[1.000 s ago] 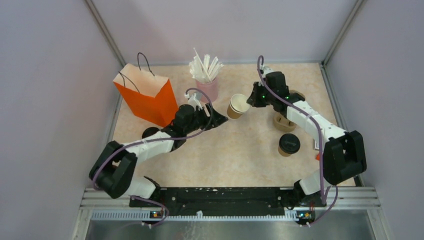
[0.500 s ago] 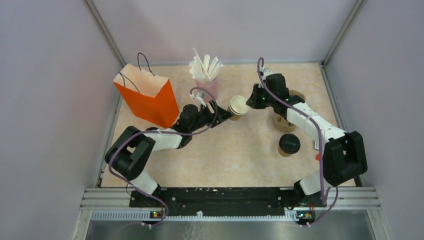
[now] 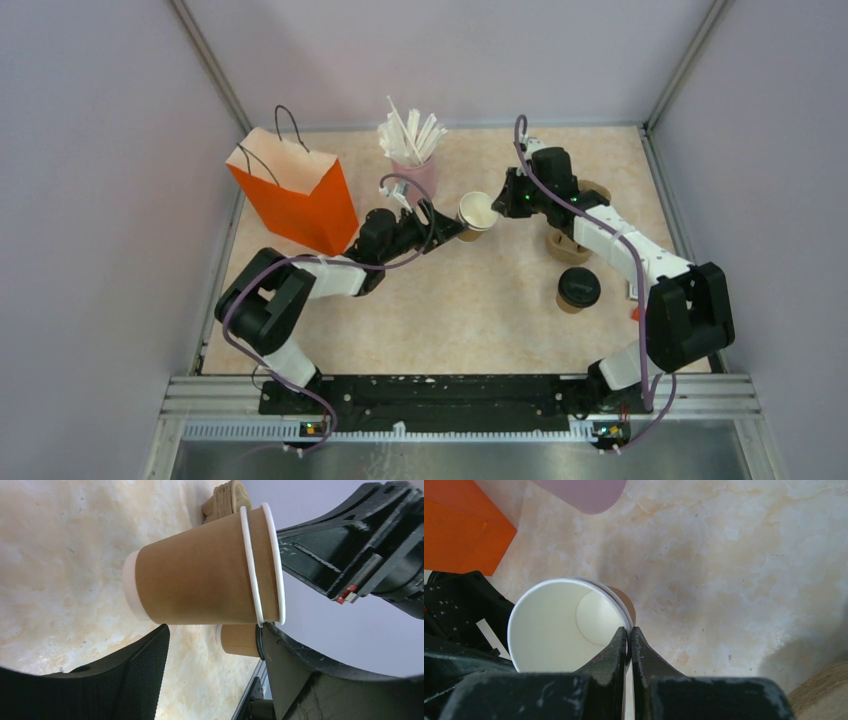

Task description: Pack the takeout coffee

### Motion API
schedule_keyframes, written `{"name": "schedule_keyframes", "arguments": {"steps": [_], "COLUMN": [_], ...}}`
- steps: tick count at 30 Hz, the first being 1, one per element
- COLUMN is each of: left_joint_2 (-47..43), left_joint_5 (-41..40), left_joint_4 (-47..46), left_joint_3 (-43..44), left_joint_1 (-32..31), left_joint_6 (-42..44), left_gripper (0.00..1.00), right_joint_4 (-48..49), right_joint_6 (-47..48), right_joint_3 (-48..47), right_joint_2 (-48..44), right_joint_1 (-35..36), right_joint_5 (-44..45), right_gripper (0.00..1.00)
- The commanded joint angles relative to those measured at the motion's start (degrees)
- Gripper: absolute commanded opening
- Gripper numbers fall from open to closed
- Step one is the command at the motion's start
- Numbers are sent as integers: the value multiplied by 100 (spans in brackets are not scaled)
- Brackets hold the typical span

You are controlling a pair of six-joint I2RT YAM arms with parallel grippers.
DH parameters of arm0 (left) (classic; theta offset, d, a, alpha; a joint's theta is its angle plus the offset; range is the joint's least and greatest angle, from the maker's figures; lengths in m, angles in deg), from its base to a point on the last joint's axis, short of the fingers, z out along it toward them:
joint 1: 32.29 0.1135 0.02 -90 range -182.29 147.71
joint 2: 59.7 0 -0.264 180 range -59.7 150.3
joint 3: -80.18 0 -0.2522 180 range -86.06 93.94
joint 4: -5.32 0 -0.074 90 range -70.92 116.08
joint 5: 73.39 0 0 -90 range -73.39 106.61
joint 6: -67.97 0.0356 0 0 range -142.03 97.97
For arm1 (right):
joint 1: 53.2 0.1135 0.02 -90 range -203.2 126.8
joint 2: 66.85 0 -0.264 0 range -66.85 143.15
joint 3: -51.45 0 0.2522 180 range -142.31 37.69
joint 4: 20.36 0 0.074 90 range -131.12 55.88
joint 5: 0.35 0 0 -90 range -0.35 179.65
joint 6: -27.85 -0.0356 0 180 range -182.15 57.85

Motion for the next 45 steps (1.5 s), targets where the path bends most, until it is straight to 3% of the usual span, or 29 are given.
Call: {"name": "schedule_keyframes", "arguments": {"steps": [1,10,18,23,30,31,33,35,40,45], "left_joint_2": [162,379,606,610,677,670,661,660,686,661], "left_joint_5": [-96,-259,-420,-549,-469,-466,-447,-426,-378,-369], "left_joint_4": [-234,192,774,940,907,906,906,914,933,939], "left_joint_3": [99,334,567,613,669,672,683,710,782,763], "left_joint_1": [50,55,56,58,58,57,57,57,64,69], "left_joint_6": [-18,322,617,824,902,919,938,964,998,1013], "left_gripper": [73,73,72,72,72,72,72,72,72,72], "right_joint_4": [306,132,-267,-387,-409,-434,-479,-517,-538,-557], "right_joint_6": [-22,138,271,340,362,368,368,377,390,367], "right_joint_3": [-27,0,-224,-334,-459,-498,-571,-618,-708,-774], "right_joint_2": [-43,246,416,493,593,602,628,652,684,644], "right_joint_1": [-45,-21,104,174,310,326,355,379,428,439], "right_joint_5": [-103,-305,65,229,335,359,397,438,441,501], "right_gripper": [0,0,4,14,3,5,19,23,0,0]}}
